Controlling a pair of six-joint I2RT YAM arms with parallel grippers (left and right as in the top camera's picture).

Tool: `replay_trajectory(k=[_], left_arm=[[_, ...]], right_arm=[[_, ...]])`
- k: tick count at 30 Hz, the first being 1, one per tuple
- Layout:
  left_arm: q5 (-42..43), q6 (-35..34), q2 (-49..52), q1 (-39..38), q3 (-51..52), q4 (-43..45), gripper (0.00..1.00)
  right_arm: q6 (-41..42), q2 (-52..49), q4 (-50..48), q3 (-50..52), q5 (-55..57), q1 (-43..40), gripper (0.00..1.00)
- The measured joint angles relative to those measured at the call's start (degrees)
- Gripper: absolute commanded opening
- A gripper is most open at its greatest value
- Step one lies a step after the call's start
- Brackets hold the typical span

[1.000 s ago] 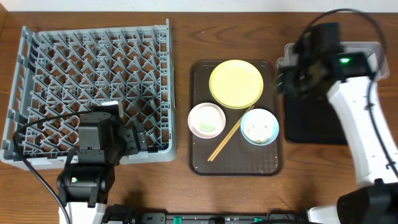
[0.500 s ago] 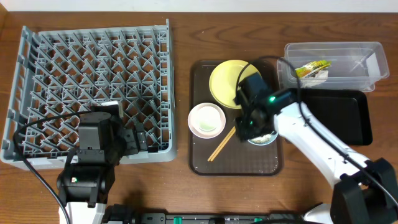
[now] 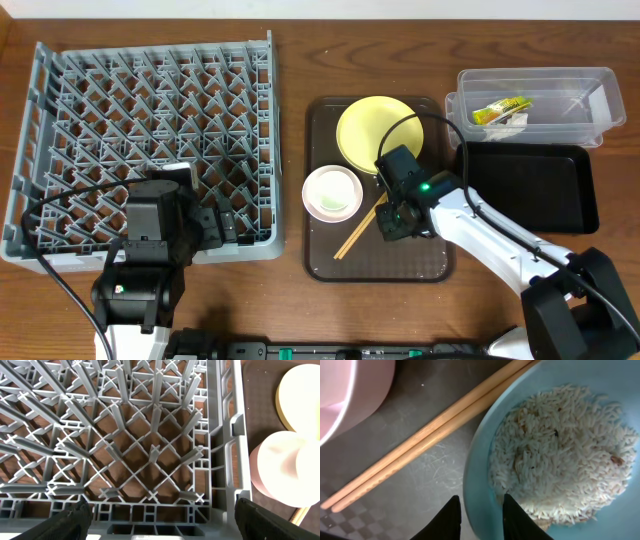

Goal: Sort waste into correct bins and load items into the dishwasher rack
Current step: 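Grasp the rim of the light-blue rice bowl with the right gripper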

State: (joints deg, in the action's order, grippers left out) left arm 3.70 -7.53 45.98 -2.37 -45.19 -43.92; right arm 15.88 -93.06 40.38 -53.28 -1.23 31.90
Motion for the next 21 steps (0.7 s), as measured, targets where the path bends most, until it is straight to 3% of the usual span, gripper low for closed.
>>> replay_trajectory(k=[8, 21], left_arm=[[0.00, 0.02, 0.17, 0.00, 0.00, -0.02, 0.93], [0.00, 0.02, 0.33, 0.00, 0.00, -0.02, 0.93]], right_arm=[[0.09, 0.04, -1.73, 1.95, 1.57, 0.00, 0.01], [1.55, 3.72, 1.79, -5.79, 1.64, -0.50, 0.01]])
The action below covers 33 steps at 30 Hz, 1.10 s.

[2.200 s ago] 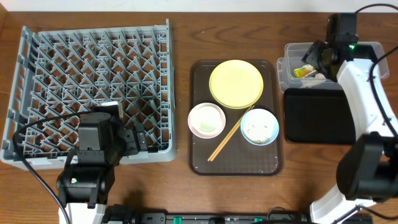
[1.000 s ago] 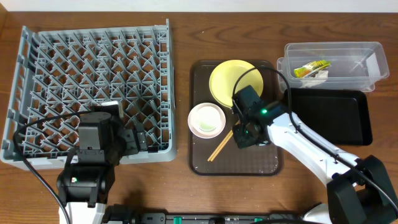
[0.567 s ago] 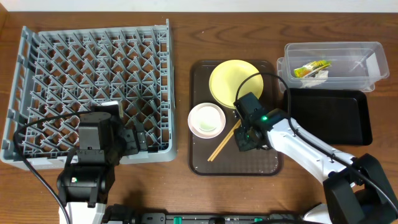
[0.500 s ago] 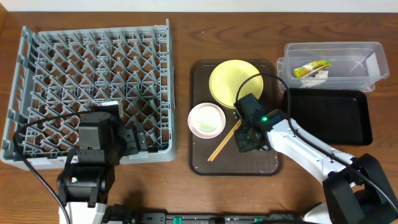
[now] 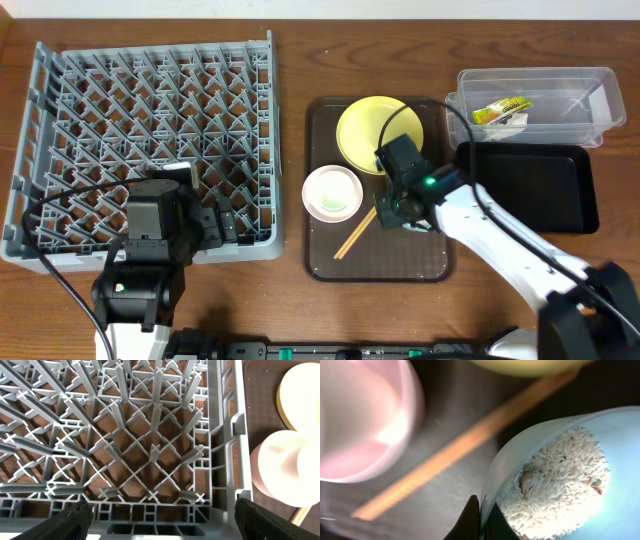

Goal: Sort waste into correct bins and load items into the dishwasher rack
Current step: 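Grasp the rim of the light-blue rice bowl with the right gripper, then tip the blue bowl over the black tray to pour out the rice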

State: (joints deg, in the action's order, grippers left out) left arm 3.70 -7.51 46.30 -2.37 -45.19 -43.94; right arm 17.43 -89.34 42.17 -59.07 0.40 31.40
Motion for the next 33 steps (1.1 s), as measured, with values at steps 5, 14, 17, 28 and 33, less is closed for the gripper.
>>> replay_trajectory(k=[5, 14, 17, 28, 33], left_arm=[[0.00, -0.02, 0.00, 0.00, 0.00, 0.02, 0.93], [0.00, -0.02, 0.02, 0.00, 0.00, 0.00, 0.93], [0.00, 0.00, 0.04, 0.00, 0.00, 0.00, 0.93], [0.00, -0.02, 0.04, 0.00, 0.00, 0.02, 0.93], [0.00, -0.02, 0.04, 0.00, 0.00, 0.02, 0.93]], right_arm=[[2.40, 7.48, -0.63, -3.26, -1.05, -5.33, 0.01], [3.78, 10.32, -0.15, -3.45, -12.94, -24.87, 0.01], [2.69, 10.32, -1.03, -2.45, -18.80, -30.53, 0.01], [-5.90, 10.03, -9.33, 8.61, -40.76, -46.40, 0.01], [-11.37, 9.27, -13.00, 11.37, -51.98, -51.76, 0.01]])
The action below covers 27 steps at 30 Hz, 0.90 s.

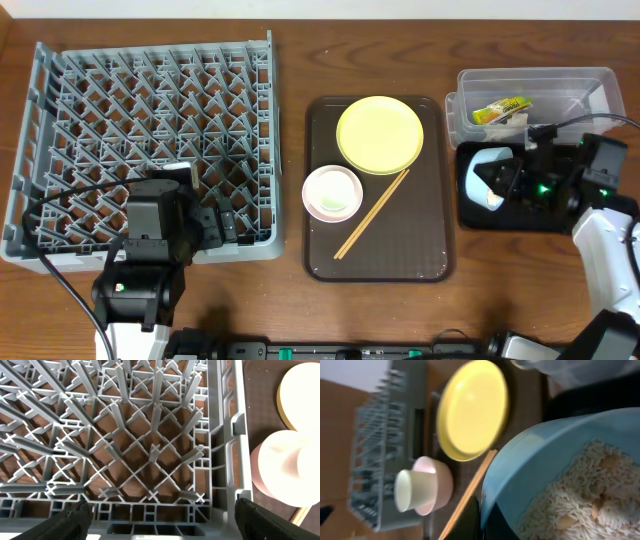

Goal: Sort waste into correct bins and load items into the dishwasher rack
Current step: 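Tip the blue bowl over the black tray to pour out the rice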

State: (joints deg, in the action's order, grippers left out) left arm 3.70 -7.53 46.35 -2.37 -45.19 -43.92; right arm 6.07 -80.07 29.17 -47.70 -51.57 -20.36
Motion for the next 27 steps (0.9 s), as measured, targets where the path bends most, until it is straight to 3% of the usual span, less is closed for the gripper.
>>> replay_trajectory(k=[16, 27], left_arm=[[0.00, 0.00, 0.00, 0.00, 0.00, -0.02, 0.93], [0.00, 0.00, 0.00, 0.00, 0.00, -0.02, 0.93]], right_arm=[[-4.22, -10.91, -9.51, 2.23, -29.11, -13.73, 0.01], [-4.24, -16.41, -10.40, 2.43, -34.51, -17.00, 0.01]])
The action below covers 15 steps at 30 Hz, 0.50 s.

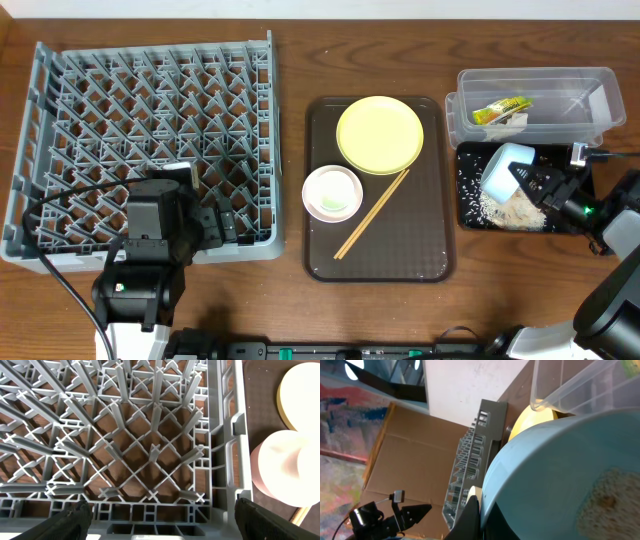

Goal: Sort waste into correct bins and load items into the dishwasher rack
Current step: 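Tip the blue bowl over the black tray to pour out the rice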

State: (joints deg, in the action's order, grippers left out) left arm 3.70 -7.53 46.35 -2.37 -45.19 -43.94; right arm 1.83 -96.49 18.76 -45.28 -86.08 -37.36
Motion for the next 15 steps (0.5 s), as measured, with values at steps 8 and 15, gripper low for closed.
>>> replay_trajectory(k=[8, 15], left_arm=[[0.00, 0.00, 0.00, 0.00, 0.00, 0.00, 0.93], [0.00, 0.00, 0.00, 0.00, 0.00, 0.02, 0.93]], right_arm=[[-0.04, 0.00, -1.73, 0.00, -0.76, 0.00, 0.01], [4.00, 0.00, -4.57, 0.02, 5.40, 0.00, 0.01]])
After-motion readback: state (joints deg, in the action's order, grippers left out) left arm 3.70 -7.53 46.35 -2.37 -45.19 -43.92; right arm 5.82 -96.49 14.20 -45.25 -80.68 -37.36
